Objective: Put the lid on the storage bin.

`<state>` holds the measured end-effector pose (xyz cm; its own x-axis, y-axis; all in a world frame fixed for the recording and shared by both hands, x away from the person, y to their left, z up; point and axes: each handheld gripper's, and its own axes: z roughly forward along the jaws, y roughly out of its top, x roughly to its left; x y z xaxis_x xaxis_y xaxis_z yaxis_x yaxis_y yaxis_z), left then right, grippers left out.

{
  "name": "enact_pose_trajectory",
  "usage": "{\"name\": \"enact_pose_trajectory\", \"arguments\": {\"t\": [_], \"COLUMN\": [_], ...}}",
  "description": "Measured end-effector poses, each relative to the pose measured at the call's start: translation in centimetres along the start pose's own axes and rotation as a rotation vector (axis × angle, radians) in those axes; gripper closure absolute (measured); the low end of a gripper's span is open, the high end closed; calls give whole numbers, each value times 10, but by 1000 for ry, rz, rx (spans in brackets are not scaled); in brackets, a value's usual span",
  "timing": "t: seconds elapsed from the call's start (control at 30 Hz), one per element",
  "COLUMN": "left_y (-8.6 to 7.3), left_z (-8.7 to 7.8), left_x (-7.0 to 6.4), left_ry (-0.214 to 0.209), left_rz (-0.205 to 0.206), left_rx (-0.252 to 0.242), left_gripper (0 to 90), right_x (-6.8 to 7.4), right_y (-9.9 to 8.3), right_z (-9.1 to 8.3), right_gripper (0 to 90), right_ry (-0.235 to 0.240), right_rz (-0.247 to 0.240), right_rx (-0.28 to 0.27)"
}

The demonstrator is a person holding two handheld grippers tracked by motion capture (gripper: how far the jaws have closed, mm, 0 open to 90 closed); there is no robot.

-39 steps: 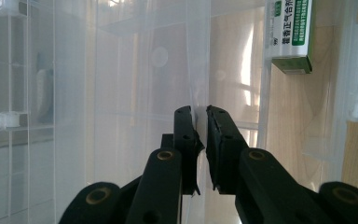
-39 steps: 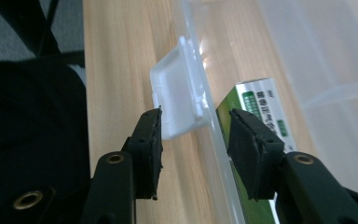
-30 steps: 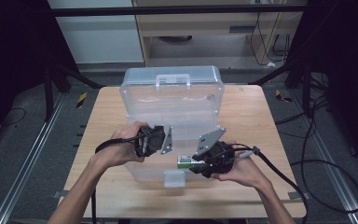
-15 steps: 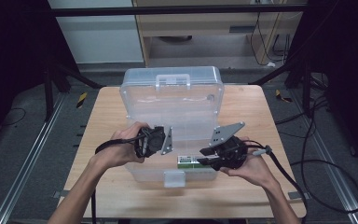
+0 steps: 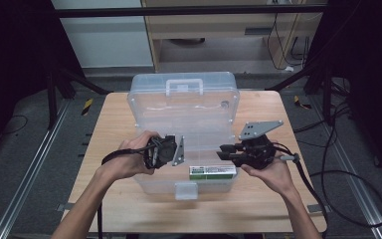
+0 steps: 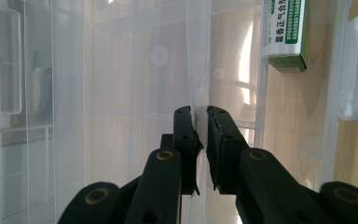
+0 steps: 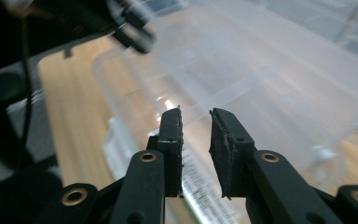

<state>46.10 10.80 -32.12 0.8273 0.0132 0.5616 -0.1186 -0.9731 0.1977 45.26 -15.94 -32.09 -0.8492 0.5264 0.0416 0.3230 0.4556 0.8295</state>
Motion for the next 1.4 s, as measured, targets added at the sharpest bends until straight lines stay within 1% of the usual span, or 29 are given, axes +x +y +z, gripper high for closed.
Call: {"name": "enact_pose_trajectory", "arguments": {"t": [0.13,0.23,0.27,0.4,0.5,0.57,0.7,0.77,0.93,1.1,1.27,1.4], "left_y": [0,0,0,0,0,0,0,0,0,0,0,1], "left_z": [0,0,0,0,0,0,0,0,0,0,0,0], "left_x": [0,0,0,0,0,0,0,0,0,0,-1,-1], "left_ry": [-1,-2,-2,-2,-3,-3,-4,-4,-4,-3,-4,-6], "left_rz": [-2,3,-3,2,-2,-2,-1,-1,-1,-2,-2,-2], "left_rx": [1,1,0,0,1,2,3,3,4,5,6,9], "left_gripper": [820,820,819,818,818,818,818,817,817,817,817,816], "right_x": [-11,-18,-21,-29,-34,-38,-43,-46,-53,-61,-66,-68], "right_y": [3,5,6,7,8,9,9,10,11,12,12,13], "right_z": [-2,-2,-2,-1,-1,0,1,1,3,4,6,8], "right_gripper": [759,776,778,778,782,783,805,816,840,854,865,872], "right_ry": [-88,-122,-130,-149,-159,-167,-199,-208,-218,-221,-242,-242], "right_rz": [60,98,109,134,153,164,168,179,197,230,243,245], "right_rx": [-53,-84,-89,-98,-112,-110,-115,-122,-135,-162,-156,-161]}}
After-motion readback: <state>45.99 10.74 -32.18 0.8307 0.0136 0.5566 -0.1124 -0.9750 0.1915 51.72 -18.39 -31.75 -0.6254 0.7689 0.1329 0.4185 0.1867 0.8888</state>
